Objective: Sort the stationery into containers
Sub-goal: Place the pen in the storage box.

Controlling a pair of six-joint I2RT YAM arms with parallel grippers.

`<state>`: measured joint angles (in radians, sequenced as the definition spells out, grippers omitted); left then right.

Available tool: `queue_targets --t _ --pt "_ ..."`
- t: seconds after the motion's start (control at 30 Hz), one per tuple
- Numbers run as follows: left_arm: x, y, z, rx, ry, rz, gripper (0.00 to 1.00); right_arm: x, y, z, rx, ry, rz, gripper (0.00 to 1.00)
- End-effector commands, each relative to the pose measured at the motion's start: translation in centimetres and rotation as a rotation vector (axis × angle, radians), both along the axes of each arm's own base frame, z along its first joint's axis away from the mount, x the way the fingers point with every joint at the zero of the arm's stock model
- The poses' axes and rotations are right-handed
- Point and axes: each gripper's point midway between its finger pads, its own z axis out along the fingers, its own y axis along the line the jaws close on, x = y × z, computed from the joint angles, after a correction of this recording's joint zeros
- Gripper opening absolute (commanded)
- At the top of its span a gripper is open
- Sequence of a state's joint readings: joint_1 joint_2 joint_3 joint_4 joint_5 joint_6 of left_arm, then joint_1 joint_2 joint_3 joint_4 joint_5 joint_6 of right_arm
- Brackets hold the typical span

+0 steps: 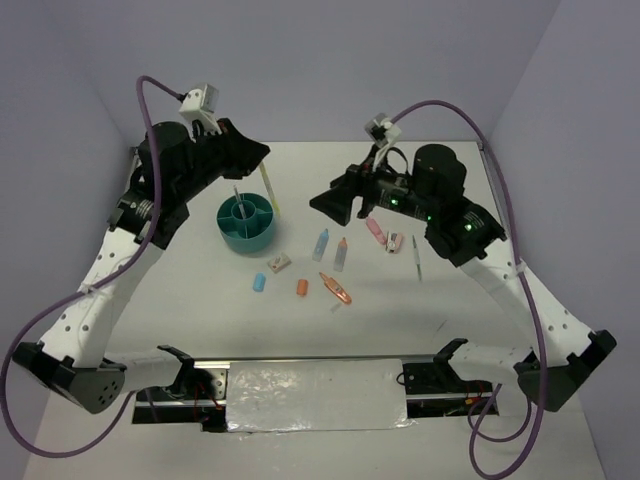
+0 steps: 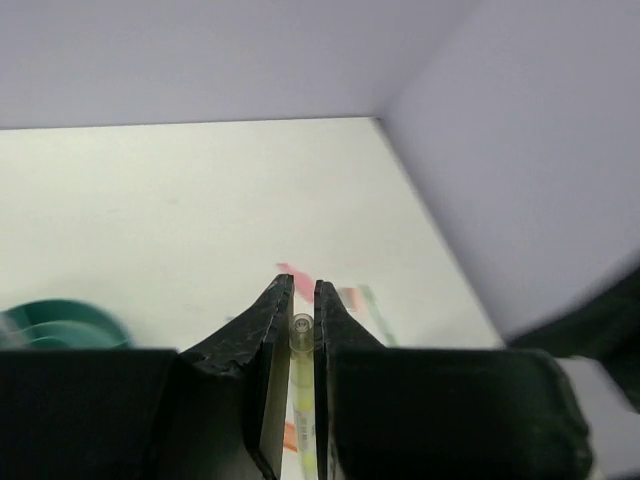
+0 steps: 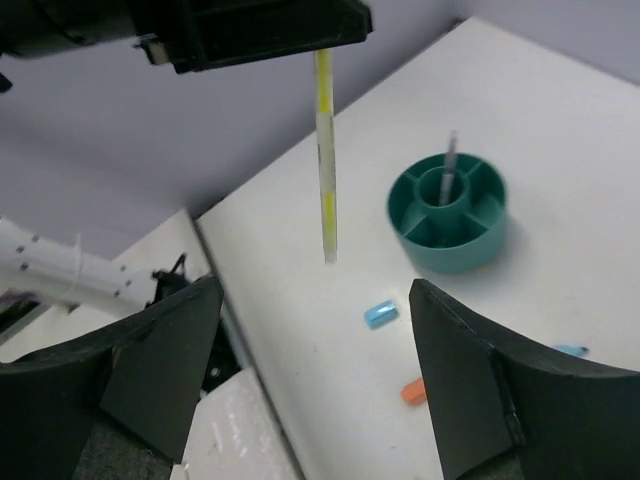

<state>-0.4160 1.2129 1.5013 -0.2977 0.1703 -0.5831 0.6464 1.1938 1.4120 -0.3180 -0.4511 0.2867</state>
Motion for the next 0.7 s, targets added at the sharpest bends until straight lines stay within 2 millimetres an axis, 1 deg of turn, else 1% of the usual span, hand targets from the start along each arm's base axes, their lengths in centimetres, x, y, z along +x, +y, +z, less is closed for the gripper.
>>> queue_targets --t 0.0,0.03,0.07,0.1,0.13,0.17,0.2,0.23,0.27,0.3,0.33,0.37,0.4,0.43,0.5,0.53,0.57,0.6,0.67 --pt "4.4 3.9 -3.8 0.177 0.017 0.221 0.0 1.4 -4.2 0.8 0.018 -0.063 -0.188 0.84" --pt "5.6 4.7 -5.2 0.215 0.025 0.275 0.0 1.4 -4.9 0.5 0.018 -0.056 -0.213 0.84" --pt "7.1 6.1 -4.8 0.235 -0.023 0.375 0.0 1.3 -5.7 0.1 0.014 -0.046 -0.236 0.84" --pt "7.9 7.1 -6.6 0.293 -0.02 0.422 0.0 0.6 -6.2 -0.3 0.014 -0.043 -0.241 0.84" --pt "9.2 8.3 -6.8 0.302 -0.045 0.495 0.0 0.1 -6.5 -0.9 -0.001 -0.029 -0.236 0.84" --pt "9.5 8.8 -8.0 0.328 -0.025 0.512 0.0 -0.3 -6.7 -1.2 -0.005 -0.024 -0.233 0.84" --pt "10.2 9.3 -8.4 0.322 -0.044 0.534 0.0 -1.1 -7.1 -1.4 -0.004 -0.025 -0.23 0.84" --pt "10.8 9.5 -8.9 0.325 -0.047 0.548 0.0 -1.4 -7.5 -1.8 -0.013 -0.017 -0.236 0.85" --pt "11.4 10.6 -9.1 0.325 -0.054 0.595 0.0 -2.2 -8.0 -1.7 -0.009 -0.014 -0.236 0.85" --pt "12.2 11.0 -9.7 0.332 -0.068 0.619 0.0 -2.5 -8.1 -2.3 -0.013 -0.004 -0.239 0.85" --pt "12.7 11.5 -10.1 0.337 -0.069 0.637 0.0 -2.8 -8.3 -2.4 -0.009 0.001 -0.24 0.85" --pt "13.3 11.9 -10.6 0.342 -0.067 0.639 0.0 -3.5 -8.7 -2.1 0.006 0.001 -0.24 0.85" --pt "13.7 12.1 -10.9 0.345 -0.064 0.632 0.0 -3.7 -8.8 -2.3 0.008 0.008 -0.239 0.85" --pt "14.3 12.3 -12.1 0.361 -0.043 0.627 0.0 -4.0 -8.9 -2.5 0.004 0.016 -0.234 0.85" --pt "14.8 12.5 -13.6 0.387 -0.026 0.621 0.0 -4.6 -9.2 -2.1 0.006 0.011 -0.233 0.85" --pt "15.1 12.6 -14.0 0.39 -0.028 0.62 0.0 -4.9 -9.3 -2.3 -0.005 0.021 -0.229 0.85" --pt "15.3 12.9 -14.3 0.386 -0.021 0.626 0.0 -5.0 -9.5 -2.3 -0.012 0.018 -0.233 0.85" --pt "15.5 12.6 -14.7 0.382 -0.018 0.6 0.0 -5.1 -9.6 -1.9 -0.016 0.013 -0.234 0.85" --pt "15.7 12.7 -15.1 0.376 -0.009 0.6 0.0 -5.2 -9.9 -2.4 -0.042 0.021 -0.237 0.85"
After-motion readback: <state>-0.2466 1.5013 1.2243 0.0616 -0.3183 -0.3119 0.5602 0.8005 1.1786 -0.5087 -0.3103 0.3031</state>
